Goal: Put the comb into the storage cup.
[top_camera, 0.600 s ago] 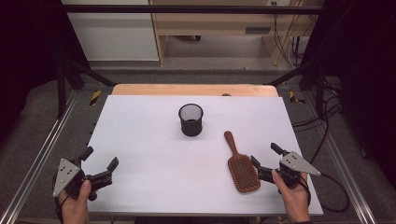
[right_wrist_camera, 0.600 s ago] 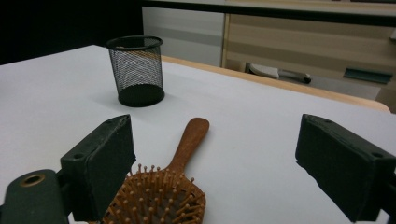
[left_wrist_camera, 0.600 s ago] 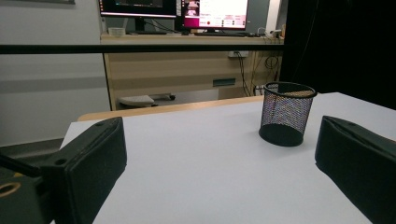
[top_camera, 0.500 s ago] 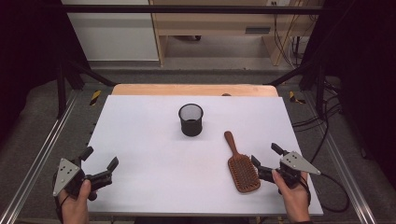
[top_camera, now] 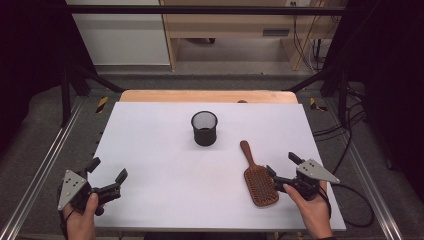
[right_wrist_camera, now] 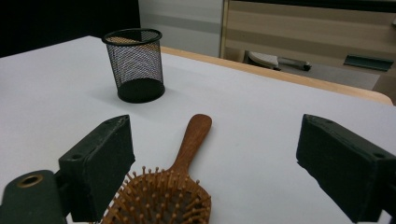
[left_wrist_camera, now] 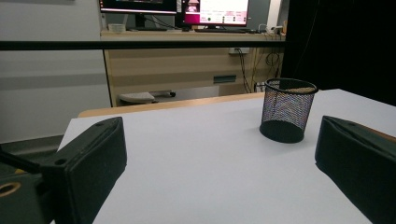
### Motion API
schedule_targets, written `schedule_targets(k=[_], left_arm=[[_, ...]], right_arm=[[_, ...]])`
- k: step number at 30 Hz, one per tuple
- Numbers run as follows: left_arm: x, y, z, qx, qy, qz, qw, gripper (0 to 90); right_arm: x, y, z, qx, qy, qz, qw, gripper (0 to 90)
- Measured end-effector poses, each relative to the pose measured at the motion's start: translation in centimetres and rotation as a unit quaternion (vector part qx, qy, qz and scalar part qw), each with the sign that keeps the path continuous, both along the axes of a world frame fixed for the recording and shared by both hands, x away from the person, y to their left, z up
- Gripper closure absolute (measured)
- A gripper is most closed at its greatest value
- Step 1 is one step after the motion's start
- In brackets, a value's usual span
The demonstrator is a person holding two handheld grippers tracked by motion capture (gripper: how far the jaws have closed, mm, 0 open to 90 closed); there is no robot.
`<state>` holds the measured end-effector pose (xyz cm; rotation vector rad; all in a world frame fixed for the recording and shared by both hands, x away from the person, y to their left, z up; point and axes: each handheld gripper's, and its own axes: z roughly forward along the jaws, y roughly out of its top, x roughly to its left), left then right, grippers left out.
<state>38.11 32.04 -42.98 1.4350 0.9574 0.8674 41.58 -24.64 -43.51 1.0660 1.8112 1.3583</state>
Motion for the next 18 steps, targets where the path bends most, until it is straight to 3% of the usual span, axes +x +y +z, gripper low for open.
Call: schedule_targets(k=[3, 7, 9, 10, 13, 15, 18], left_arm=[[0.0, 0.1, 0.0, 0.001, 0.0, 0.001, 1.0, 2.3], [-0.1, 0.2, 0.0, -0.002, 0.0, 0.004, 1.0, 2.3], [-0.1, 0.2, 0.0, -0.001, 0.0, 0.004, 1.0, 2.3], [-0.1, 0.2, 0.0, 0.0, 0.0, 0.003, 1.0, 2.3], [0.0, 0.1, 0.0, 0.0, 0.0, 0.002, 1.0, 2.3], [0.0, 0.1, 0.0, 0.001, -0.001, 0.0, 1.0, 2.3], [0.0, 0.1, 0.0, 0.0, 0.0, 0.0, 1.0, 2.3]], right_arm=[[0.7, 0.7, 1.1, -0.004, 0.008, 0.006, 0.9999, 14.6], [3.1, 1.7, 4.1, -0.045, 0.023, 0.016, 0.9986, 22.7], [3.5, 1.9, 4.5, -0.052, 0.023, 0.015, 0.9982, 24.2], [4.6, 2.4, 5.6, -0.068, 0.029, 0.02, 0.9971, 29.3], [5.4, 2.7, 6.3, -0.078, 0.033, 0.027, 0.996, 35.1], [6.8, 3.3, 7.1, -0.1, 0.039, 0.041, 0.9934, 44.3], [7.5, 3.7, 7.3, -0.114, 0.043, 0.052, 0.9912, 49.9]])
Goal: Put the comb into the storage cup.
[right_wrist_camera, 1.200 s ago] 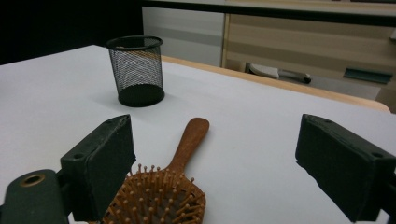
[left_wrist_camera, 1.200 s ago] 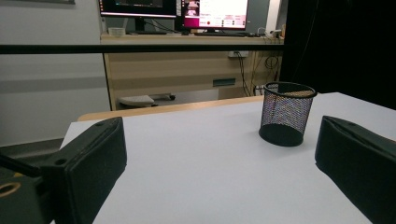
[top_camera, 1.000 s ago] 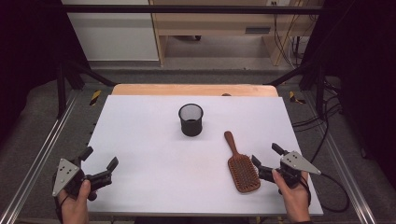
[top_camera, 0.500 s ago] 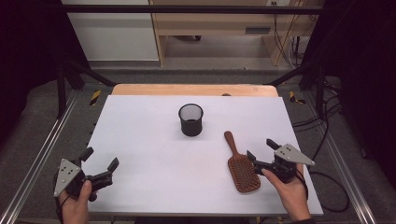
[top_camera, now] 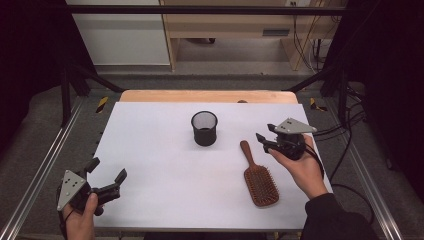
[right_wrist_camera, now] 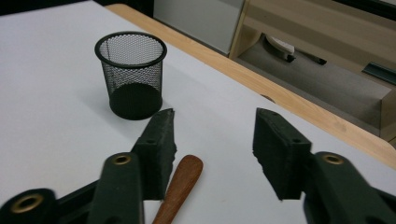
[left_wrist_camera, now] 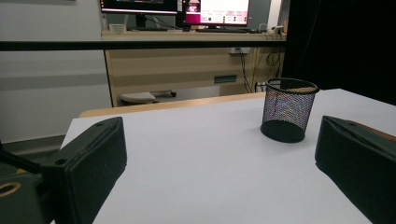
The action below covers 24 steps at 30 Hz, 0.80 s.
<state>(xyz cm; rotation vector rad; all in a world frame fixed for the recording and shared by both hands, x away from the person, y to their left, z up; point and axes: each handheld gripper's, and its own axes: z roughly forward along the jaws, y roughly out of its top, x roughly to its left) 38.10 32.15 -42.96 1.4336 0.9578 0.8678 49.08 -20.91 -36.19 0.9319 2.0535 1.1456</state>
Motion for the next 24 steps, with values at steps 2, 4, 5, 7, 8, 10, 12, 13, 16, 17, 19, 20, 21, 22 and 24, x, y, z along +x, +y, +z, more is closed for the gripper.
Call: schedule_targets(k=[2, 4, 5, 7, 8, 10, 12, 13, 16, 17, 19, 20, 21, 22, 24], left_arm=[[0.0, 0.0, 0.0, 0.0, 0.001, 0.0, 1.0, 2.3], [0.0, 0.1, 0.0, 0.0, 0.001, 0.001, 1.0, 2.4], [0.0, 0.1, 0.0, 0.0, 0.001, 0.001, 1.0, 2.3], [0.0, 0.1, 0.0, 0.0, 0.001, 0.001, 1.0, 2.4], [0.0, 0.1, 0.0, 0.0, 0.001, 0.001, 1.0, 2.4], [0.0, 0.1, 0.0, -0.001, 0.002, 0.001, 1.0, 2.4], [0.0, 0.2, 0.0, -0.003, 0.0, -0.001, 1.0, 2.4], [0.0, 0.2, 0.0, -0.002, 0.0, -0.002, 1.0, 2.4], [0.1, 0.2, 0.0, 0.0, 0.002, 0.0, 1.0, 2.4], [0.1, 0.2, 0.0, 0.0, 0.002, 0.0, 1.0, 2.4], [0.1, 0.2, 0.0, -0.002, 0.001, 0.001, 1.0, 2.4], [0.1, 0.2, 0.0, -0.002, 0.001, 0.001, 1.0, 2.4], [0.1, 0.2, 0.0, -0.002, 0.002, 0.002, 1.0, 2.4], [0.1, 0.3, 0.0, -0.002, 0.003, 0.002, 1.0, 2.5], [0.1, 0.2, -0.1, -0.001, 0.004, 0.003, 1.0, 2.5]], right_arm=[[0.6, 0.4, 0.1, -0.012, 0.002, 0.006, 0.9999, 56.1], [1.3, 0.9, 0.1, -0.02, 0.007, 0.017, 0.9996, 63.7], [1.6, 1.0, 0.0, -0.023, 0.01, 0.021, 0.9995, 66.0], [2.4, 1.7, -0.3, -0.038, 0.016, 0.044, 0.9982, 78.5], [2.4, 1.7, -0.3, -0.038, 0.016, 0.044, 0.9982, 78.5], [2.8, 2.3, -0.6, -0.051, 0.02, 0.058, 0.9968, 83.4], [3.2, 2.8, -0.8, -0.055, 0.024, 0.067, 0.996, 86.0], [3.6, 3.2, -1.1, -0.059, 0.027, 0.069, 0.9955, 88.2], [4.0, 3.5, -1.4, -0.06, 0.031, 0.069, 0.9953, 89.9], [4.2, 3.6, -1.6, -0.06, 0.034, 0.071, 0.9951, 89.9], [4.6, 3.8, -1.9, -0.061, 0.041, 0.071, 0.9948, 90.0], [4.8, 3.9, -2.2, -0.062, 0.047, 0.074, 0.9943, 90.0], [5.0, 3.9, -2.4, -0.063, 0.049, 0.074, 0.994, 90.0], [5.2, 3.9, -2.6, -0.064, 0.056, 0.076, 0.9935, 90.0], [5.6, 4.1, -3.1, -0.072, 0.068, 0.076, 0.9922, 90.0]])
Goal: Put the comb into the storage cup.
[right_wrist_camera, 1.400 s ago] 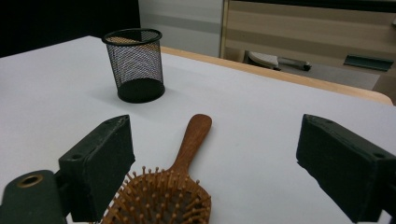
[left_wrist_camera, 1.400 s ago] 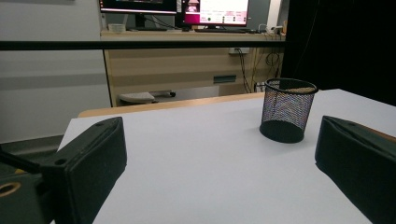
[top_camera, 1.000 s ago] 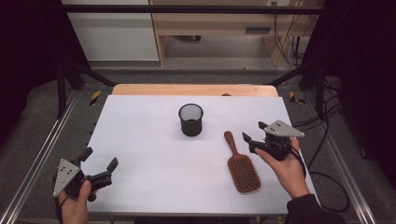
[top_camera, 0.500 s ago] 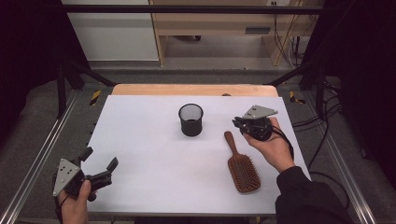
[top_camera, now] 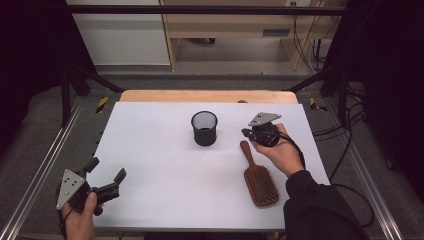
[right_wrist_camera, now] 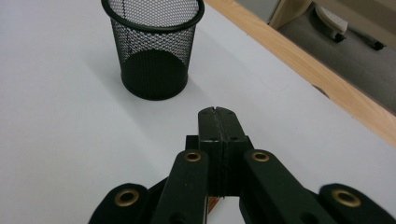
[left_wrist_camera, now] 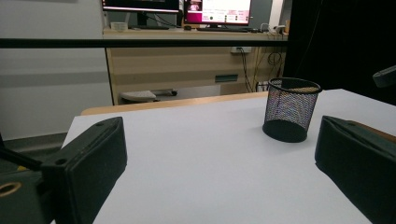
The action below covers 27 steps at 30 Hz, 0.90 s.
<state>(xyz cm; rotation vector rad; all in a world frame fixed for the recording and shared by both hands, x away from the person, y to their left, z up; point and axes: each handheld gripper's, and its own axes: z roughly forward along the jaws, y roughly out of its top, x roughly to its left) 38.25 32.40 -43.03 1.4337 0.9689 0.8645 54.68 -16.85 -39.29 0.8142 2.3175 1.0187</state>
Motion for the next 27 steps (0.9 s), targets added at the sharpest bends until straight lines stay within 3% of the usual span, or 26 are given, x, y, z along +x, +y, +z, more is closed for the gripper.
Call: schedule_targets(k=[4, 7, 9, 17, 27], left_arm=[[-0.1, 0.0, 0.1, 0.001, -0.002, -0.002, 1.0, 2.5], [-0.1, 0.0, 0.1, 0.0, -0.002, -0.001, 1.0, 2.4], [0.0, 0.0, 0.0, -0.001, -0.002, -0.001, 1.0, 2.4], [-0.1, 0.1, 0.1, -0.003, -0.002, -0.001, 1.0, 2.5], [0.0, 0.1, 0.1, -0.002, -0.001, -0.004, 1.0, 2.6]], right_arm=[[0.3, 0.1, -0.4, -0.003, 0.011, 0.003, 0.9999, 90.0], [0.4, 0.2, -0.7, 0.012, 0.015, 0.011, 0.9998, 90.0], [0.5, 0.3, -0.9, 0.004, 0.018, 0.015, 0.9997, 90.0], [0.8, 0.3, -1.5, 0.009, 0.048, -0.003, 0.9988, 90.0], [1.1, 0.1, -2.4, 0.005, 0.053, -0.016, 0.9985, 90.0]])
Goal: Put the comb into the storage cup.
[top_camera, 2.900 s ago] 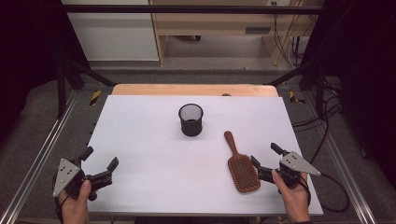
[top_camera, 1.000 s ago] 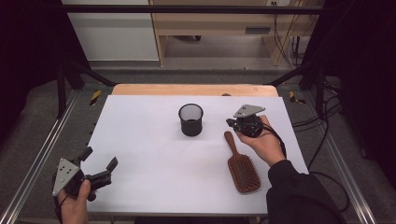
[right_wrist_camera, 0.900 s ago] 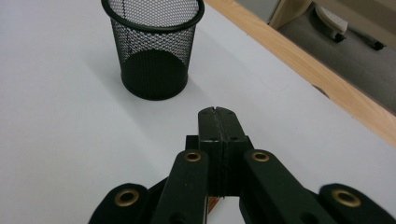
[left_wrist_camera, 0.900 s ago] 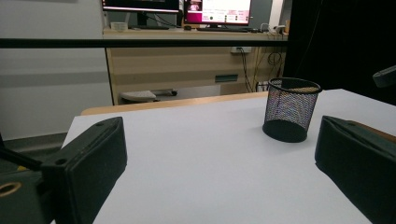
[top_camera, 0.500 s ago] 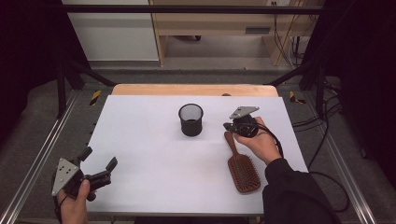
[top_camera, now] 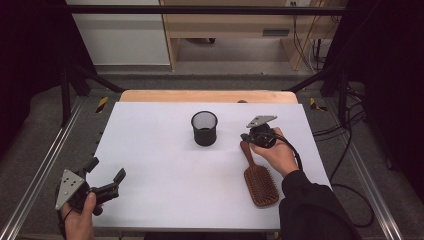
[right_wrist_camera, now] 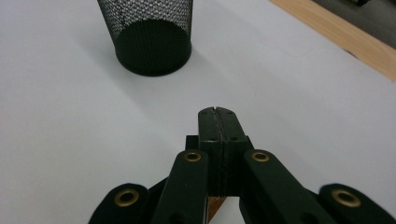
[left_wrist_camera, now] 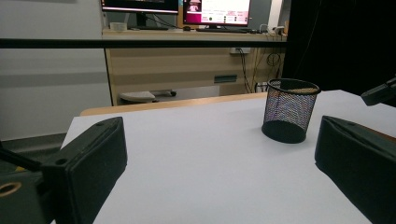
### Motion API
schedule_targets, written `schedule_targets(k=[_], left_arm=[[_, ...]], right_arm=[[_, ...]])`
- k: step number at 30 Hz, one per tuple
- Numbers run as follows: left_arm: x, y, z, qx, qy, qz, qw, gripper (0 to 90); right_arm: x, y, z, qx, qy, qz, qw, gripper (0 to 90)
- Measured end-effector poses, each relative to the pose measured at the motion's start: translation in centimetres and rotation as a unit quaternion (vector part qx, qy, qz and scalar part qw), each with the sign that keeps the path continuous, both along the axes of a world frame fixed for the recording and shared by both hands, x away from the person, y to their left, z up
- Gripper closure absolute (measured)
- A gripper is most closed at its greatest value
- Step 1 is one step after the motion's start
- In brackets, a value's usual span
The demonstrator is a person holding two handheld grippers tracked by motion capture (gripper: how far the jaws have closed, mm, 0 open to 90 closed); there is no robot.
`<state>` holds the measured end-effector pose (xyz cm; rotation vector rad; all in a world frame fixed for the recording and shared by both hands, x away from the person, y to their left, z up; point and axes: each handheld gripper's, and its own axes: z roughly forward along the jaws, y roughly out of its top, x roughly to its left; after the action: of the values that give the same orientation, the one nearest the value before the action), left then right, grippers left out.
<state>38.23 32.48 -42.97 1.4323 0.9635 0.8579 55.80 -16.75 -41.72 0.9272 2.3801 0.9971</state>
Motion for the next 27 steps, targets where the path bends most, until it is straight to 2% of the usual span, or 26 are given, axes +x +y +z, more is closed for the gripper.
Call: schedule_targets(k=[2, 4, 7, 27], left_arm=[[0.0, 0.0, 0.0, 0.001, 0.0, 0.0, 1.0, 2.6], [0.0, 0.0, 0.0, 0.0, -0.001, 0.001, 1.0, 2.6], [0.0, 0.1, 0.0, -0.003, -0.002, 0.002, 1.0, 2.6], [0.0, 0.1, 0.0, -0.002, 0.0, 0.002, 1.0, 2.6]], right_arm=[[0.2, 0.0, -0.2, -0.005, 0.01, -0.001, 0.9999, 90.0], [0.4, -0.1, -0.4, -0.003, 0.031, 0.0, 0.9995, 90.0], [0.7, -0.1, -0.8, 0.001, 0.043, 0.001, 0.9991, 90.0], [1.0, 0.6, -2.2, -0.011, 0.048, 0.011, 0.9987, 90.0]])
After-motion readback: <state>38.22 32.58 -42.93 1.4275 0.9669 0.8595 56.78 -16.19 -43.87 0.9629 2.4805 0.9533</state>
